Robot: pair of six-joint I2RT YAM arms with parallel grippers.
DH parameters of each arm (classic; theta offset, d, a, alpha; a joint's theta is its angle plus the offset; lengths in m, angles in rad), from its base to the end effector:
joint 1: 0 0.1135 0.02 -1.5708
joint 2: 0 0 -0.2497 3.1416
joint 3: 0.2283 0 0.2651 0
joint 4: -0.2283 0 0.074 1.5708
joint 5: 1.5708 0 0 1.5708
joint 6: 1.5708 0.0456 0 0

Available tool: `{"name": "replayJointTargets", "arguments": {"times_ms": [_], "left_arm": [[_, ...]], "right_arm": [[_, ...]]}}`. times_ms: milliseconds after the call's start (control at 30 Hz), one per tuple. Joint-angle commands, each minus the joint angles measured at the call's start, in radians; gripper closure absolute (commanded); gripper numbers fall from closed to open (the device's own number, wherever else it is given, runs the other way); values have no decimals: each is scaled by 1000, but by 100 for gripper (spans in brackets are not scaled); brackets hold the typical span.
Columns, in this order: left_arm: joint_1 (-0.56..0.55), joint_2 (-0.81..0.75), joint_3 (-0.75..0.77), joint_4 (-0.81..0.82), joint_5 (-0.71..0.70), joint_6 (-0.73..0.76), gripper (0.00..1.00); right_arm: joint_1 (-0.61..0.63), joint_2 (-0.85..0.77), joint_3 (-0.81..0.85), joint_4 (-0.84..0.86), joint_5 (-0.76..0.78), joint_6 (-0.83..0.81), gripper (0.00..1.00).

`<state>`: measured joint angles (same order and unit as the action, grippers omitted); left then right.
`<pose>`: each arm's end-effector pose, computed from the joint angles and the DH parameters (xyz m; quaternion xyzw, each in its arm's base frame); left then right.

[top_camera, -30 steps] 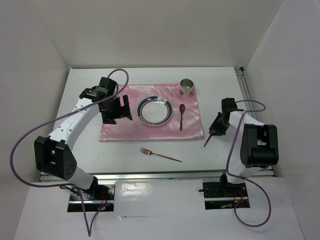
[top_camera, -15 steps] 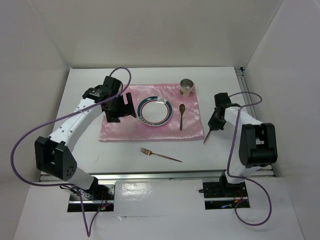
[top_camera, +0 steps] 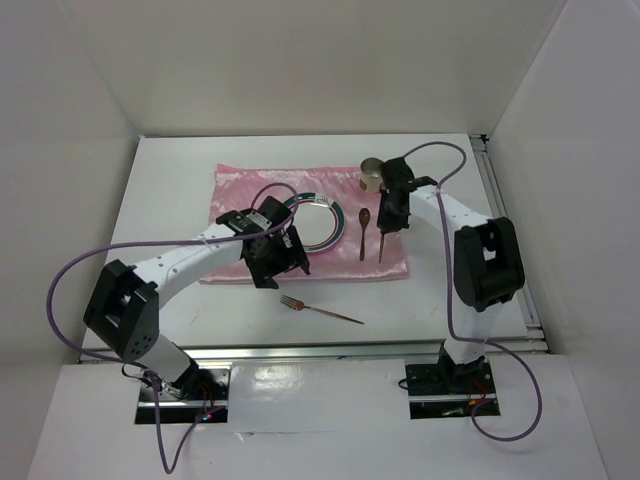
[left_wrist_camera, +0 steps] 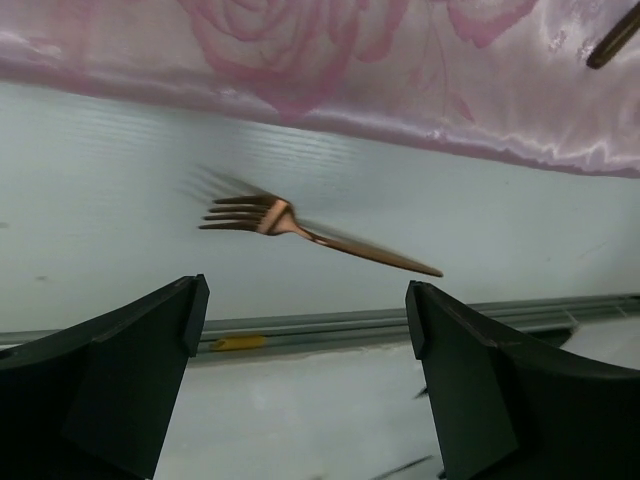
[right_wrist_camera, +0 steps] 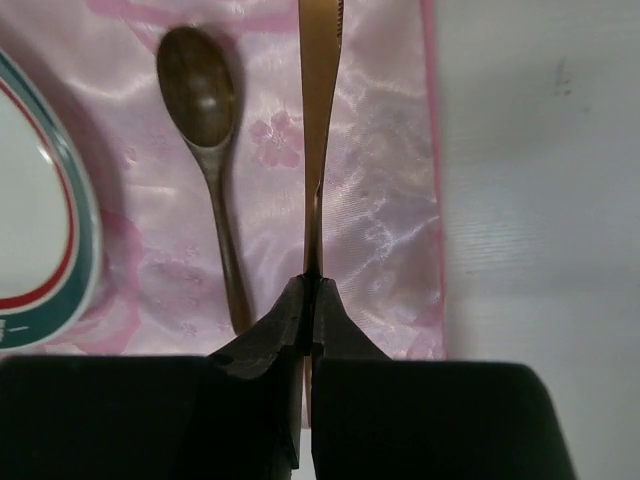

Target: Set the dinner table for one person

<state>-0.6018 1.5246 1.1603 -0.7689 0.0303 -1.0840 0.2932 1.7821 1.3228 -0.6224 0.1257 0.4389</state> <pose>0.2645 -0.1833 0.2187 -0.2299 0.9486 -0.1719 0.1333 0.3716 0.1062 0.1917 0.0857 0.9647 0.0296 0.2474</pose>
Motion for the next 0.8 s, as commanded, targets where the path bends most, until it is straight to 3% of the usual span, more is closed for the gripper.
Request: {"name": "replayJointTargets", "arguments": {"times_ms": [0, 133, 233, 267, 367, 767], "left_arm": [[-16, 54, -40, 112, 129, -109, 0], [-36, 103, -50, 112, 161, -140, 0], [-47, 114, -62, 123, 163, -180, 0], [-73, 114, -62, 123, 163, -192, 0], [-114, 114, -62, 123, 131, -254, 0], [-236, 184, -31, 66, -21, -579, 13]], "right_arm": [[9, 52, 36, -7, -46, -60, 100], [18, 95, 47, 16, -57, -60, 93], [18, 105, 47, 41, -83, -60, 65], [29, 96, 47, 41, -83, -60, 47], [40, 48, 47, 41, -92, -51, 35], [40, -197, -20, 41, -110, -42, 35]]}}
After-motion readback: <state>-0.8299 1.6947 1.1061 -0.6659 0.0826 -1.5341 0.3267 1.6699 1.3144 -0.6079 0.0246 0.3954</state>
